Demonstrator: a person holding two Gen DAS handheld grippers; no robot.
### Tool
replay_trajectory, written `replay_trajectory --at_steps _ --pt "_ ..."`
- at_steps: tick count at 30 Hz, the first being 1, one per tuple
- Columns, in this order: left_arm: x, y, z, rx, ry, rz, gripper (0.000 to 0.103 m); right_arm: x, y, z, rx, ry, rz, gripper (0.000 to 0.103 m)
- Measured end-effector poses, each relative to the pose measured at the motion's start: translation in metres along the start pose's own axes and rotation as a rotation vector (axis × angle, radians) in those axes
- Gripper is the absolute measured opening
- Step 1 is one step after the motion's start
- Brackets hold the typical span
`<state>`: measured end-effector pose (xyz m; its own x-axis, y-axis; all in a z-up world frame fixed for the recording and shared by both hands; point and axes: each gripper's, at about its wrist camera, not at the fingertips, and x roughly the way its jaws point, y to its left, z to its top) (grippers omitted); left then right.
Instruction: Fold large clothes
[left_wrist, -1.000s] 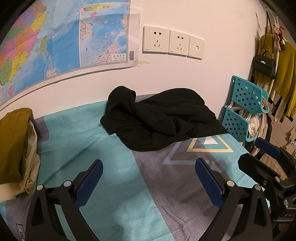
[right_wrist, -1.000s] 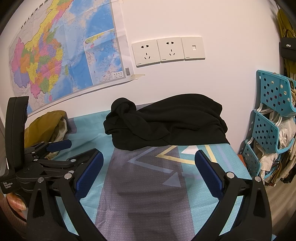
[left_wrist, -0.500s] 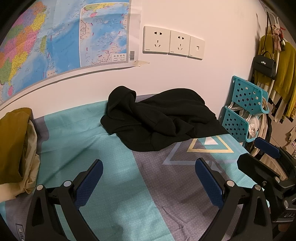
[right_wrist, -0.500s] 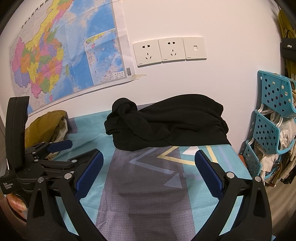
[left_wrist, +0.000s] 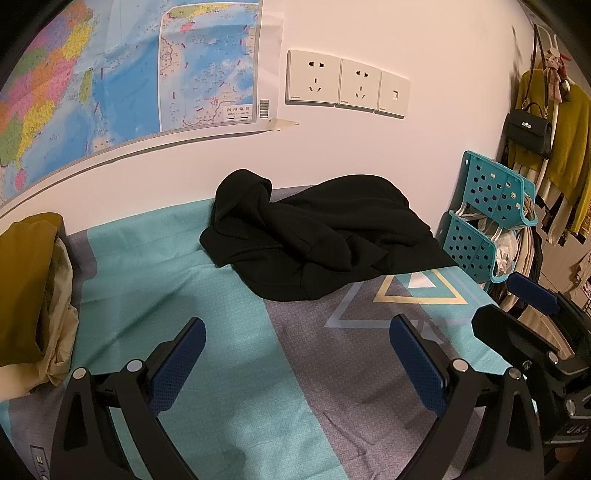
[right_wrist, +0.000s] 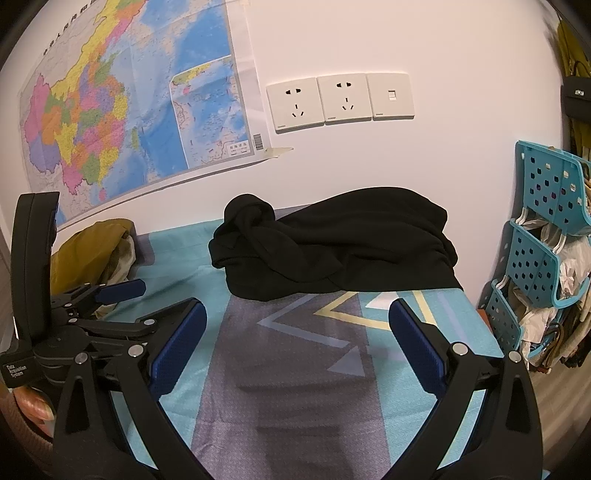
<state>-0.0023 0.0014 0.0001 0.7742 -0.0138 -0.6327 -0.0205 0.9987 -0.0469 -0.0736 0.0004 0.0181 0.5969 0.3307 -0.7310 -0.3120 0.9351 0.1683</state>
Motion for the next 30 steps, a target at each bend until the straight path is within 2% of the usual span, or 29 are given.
replay_trajectory --at_steps 23,30 --pt "0.013 0.007 0.003 -0.027 0.033 -0.012 0.096 0.009 -0.002 0.002 -0.009 0.009 0.004 0.097" --pt "0.029 0.015 0.007 -0.037 0.061 0.012 0.096 0.023 -0.002 0.009 -0.04 0.03 0.025 0.097"
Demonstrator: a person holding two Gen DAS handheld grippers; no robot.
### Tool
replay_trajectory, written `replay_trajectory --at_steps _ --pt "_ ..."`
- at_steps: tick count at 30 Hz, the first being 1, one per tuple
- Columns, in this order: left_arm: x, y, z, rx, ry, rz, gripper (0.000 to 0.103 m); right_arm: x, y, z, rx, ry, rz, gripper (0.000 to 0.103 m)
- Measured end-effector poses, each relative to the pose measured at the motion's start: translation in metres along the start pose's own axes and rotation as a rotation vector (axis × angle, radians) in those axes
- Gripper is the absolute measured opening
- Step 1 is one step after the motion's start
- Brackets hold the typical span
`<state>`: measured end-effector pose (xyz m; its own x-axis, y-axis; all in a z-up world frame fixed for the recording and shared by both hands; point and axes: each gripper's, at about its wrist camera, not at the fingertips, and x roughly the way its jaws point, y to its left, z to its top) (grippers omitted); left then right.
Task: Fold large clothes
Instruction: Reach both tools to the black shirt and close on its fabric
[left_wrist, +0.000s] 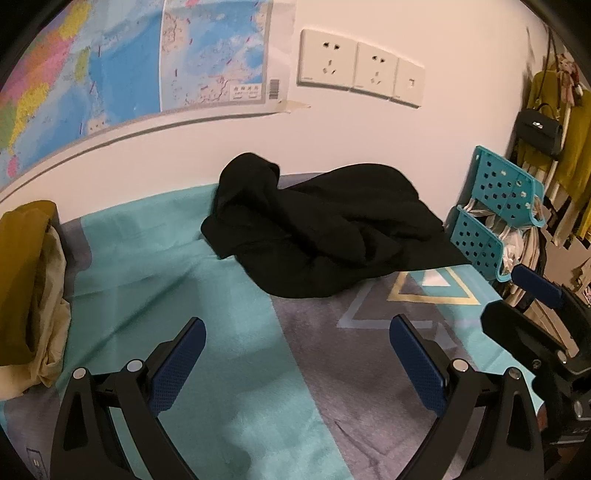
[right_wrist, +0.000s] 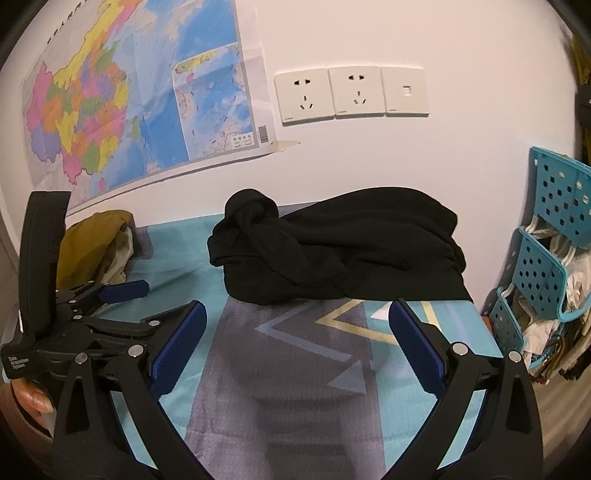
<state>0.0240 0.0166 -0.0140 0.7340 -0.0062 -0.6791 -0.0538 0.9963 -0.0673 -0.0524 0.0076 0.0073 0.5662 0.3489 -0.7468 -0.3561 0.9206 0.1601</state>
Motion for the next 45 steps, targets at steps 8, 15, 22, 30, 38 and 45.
replay_trajectory --at_steps 8,15,22,30,38,45 --pt "0.037 0.038 0.01 -0.06 0.063 0.068 0.096 0.053 -0.004 0.023 -0.112 0.081 0.006 0.097" --pt "0.069 0.071 0.016 -0.105 0.116 0.113 0.096 0.131 0.007 0.038 -0.251 0.2 0.026 0.097" --pt "0.084 0.085 0.014 -0.112 0.141 0.112 0.096 0.18 0.014 0.04 -0.359 0.303 0.07 0.02" --pt "0.096 0.086 0.019 -0.088 0.157 0.071 0.096 0.131 -0.043 0.101 -0.263 0.199 0.047 0.016" --pt "0.107 0.093 0.02 -0.059 0.168 0.06 0.096 0.159 -0.003 0.097 -0.438 0.264 0.116 0.081" --pt "0.104 0.109 0.014 -0.058 0.166 0.038 0.096 0.198 0.012 0.106 -0.461 0.324 0.156 0.014"
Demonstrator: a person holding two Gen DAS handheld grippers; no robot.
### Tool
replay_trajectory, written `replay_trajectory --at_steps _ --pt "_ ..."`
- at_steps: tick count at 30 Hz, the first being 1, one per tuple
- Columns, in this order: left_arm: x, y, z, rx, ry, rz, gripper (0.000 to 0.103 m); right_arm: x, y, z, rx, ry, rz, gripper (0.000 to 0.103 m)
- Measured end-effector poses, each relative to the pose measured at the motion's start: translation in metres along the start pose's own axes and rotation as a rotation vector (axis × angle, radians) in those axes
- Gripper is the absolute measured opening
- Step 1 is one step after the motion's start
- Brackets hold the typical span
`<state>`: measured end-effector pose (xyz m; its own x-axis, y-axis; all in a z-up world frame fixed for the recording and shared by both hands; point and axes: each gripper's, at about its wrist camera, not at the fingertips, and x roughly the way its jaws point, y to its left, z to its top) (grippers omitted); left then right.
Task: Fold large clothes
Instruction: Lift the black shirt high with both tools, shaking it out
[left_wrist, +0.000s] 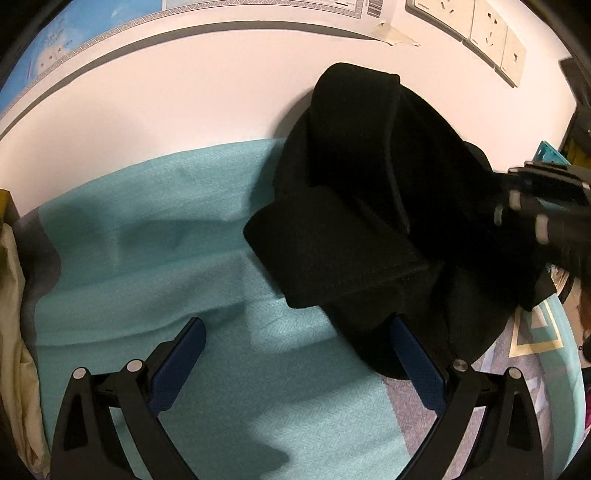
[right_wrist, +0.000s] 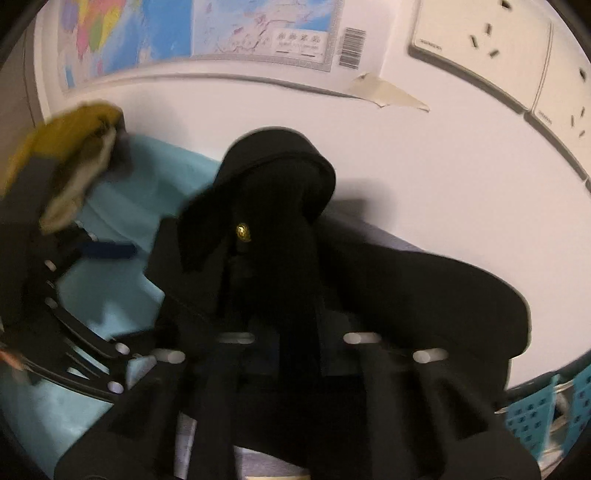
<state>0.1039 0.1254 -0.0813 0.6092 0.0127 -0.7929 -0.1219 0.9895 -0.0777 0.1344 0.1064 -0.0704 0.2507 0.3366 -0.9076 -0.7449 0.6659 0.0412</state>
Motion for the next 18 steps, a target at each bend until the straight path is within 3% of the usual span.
replay_trajectory --at_steps 6,11,15,16,17,18 --pt "-0.001 0.01 0.0 0.027 -0.018 -0.083 0.096 -0.109 -0.041 0.03 0.074 -0.245 -0.018 0.011" --pt "-0.001 0.002 -0.003 0.099 -0.019 -0.193 0.096 -0.154 -0.063 0.04 0.112 -0.318 -0.074 0.009" --pt "0.005 0.0 0.0 0.159 -0.012 -0.172 0.094 -0.165 -0.079 0.026 0.176 -0.35 -0.05 0.009" --pt "0.006 0.003 0.003 0.152 -0.017 -0.167 0.082 -0.167 -0.084 0.022 0.187 -0.354 -0.053 0.009" --pt "0.009 0.007 0.006 0.148 -0.025 -0.165 0.061 -0.169 -0.087 0.018 0.196 -0.358 -0.055 0.009" --pt "0.01 0.008 0.009 0.16 -0.034 -0.168 0.046 -0.173 -0.094 0.014 0.216 -0.366 -0.056 0.009"
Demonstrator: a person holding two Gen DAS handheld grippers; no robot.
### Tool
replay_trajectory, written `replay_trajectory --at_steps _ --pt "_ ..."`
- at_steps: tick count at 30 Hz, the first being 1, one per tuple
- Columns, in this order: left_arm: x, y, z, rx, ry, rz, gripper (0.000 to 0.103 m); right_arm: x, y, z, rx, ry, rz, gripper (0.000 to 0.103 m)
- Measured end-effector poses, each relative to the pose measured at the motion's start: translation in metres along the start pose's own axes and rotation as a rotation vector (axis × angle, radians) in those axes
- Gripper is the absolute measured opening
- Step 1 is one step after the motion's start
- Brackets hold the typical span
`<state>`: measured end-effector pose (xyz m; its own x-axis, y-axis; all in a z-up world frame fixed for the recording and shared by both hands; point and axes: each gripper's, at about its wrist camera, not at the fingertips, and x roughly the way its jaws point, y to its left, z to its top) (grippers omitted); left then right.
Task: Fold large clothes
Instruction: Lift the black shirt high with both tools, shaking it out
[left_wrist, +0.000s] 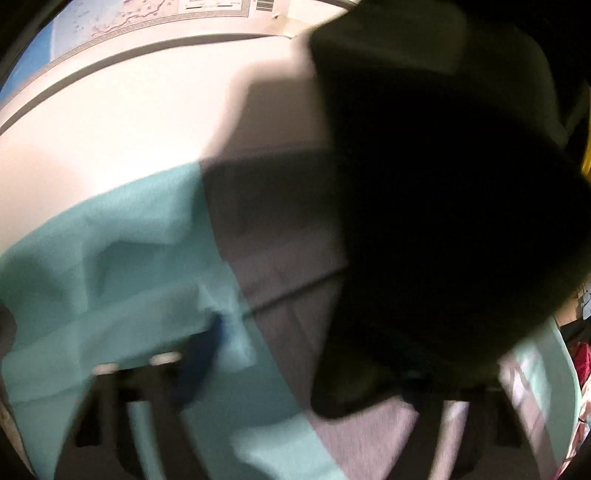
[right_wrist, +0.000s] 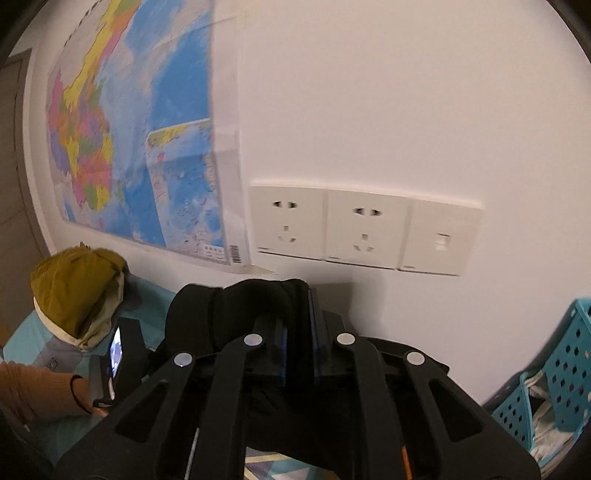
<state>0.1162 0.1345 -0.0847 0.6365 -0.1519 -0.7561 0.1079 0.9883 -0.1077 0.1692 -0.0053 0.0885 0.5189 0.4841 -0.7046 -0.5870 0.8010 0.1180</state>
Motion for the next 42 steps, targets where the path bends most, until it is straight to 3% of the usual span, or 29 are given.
replay_trajectory --at_steps 1,2,5,8,12,16,21,26,30,31,32,36,39,41,42 --pt "0.003 0.001 0.003 0.032 0.007 -0.025 0.017 -0.006 -0.006 0.0 0.005 -0.009 -0.016 0.009" --pt "0.005 0.003 0.008 0.028 0.017 -0.053 0.004 -0.012 -0.012 -0.002 0.005 -0.015 -0.036 0.009" --pt "-0.009 -0.002 0.03 0.069 -0.054 0.015 0.003 -0.03 -0.026 0.007 0.025 -0.046 -0.101 0.007" --pt "-0.043 -0.009 0.068 0.105 -0.182 0.049 0.003 -0.065 -0.046 0.028 0.057 -0.122 -0.166 0.006" --pt "-0.101 -0.025 0.123 0.167 -0.33 0.023 0.003 -0.138 -0.065 0.06 0.082 -0.258 -0.248 0.006" --pt "-0.151 -0.043 0.155 0.225 -0.422 0.03 0.003 -0.212 -0.061 0.085 0.058 -0.375 -0.309 0.006" --pt "-0.246 -0.039 0.172 0.258 -0.621 0.038 0.003 -0.298 -0.039 0.101 0.004 -0.482 -0.363 0.006" --pt "-0.355 -0.013 0.138 0.306 -0.808 0.133 0.003 -0.366 0.002 0.098 -0.03 -0.565 -0.317 0.006" --pt "-0.42 -0.001 0.1 0.335 -0.87 0.249 0.004 -0.398 0.05 0.083 -0.084 -0.601 -0.222 0.006" --pt "-0.442 0.009 0.085 0.336 -0.876 0.268 0.004 -0.406 0.064 0.075 -0.095 -0.608 -0.179 0.006" --pt "-0.443 -0.028 0.073 0.335 -0.875 0.283 0.005 -0.41 0.074 0.071 -0.096 -0.611 -0.145 0.006" --pt "-0.501 -0.044 -0.012 0.337 -0.848 0.361 0.005 -0.424 0.117 0.045 -0.12 -0.601 0.005 0.006" --pt "-0.539 -0.034 -0.051 0.345 -0.811 0.476 0.005 -0.43 0.143 0.03 -0.139 -0.586 0.109 0.006" --pt "-0.57 -0.073 -0.097 0.357 -0.791 0.548 0.005 -0.431 0.154 0.025 -0.14 -0.594 0.178 0.006" --pt "-0.583 -0.072 -0.107 0.366 -0.779 0.581 0.005 -0.429 0.157 0.024 -0.138 -0.594 0.203 0.006"
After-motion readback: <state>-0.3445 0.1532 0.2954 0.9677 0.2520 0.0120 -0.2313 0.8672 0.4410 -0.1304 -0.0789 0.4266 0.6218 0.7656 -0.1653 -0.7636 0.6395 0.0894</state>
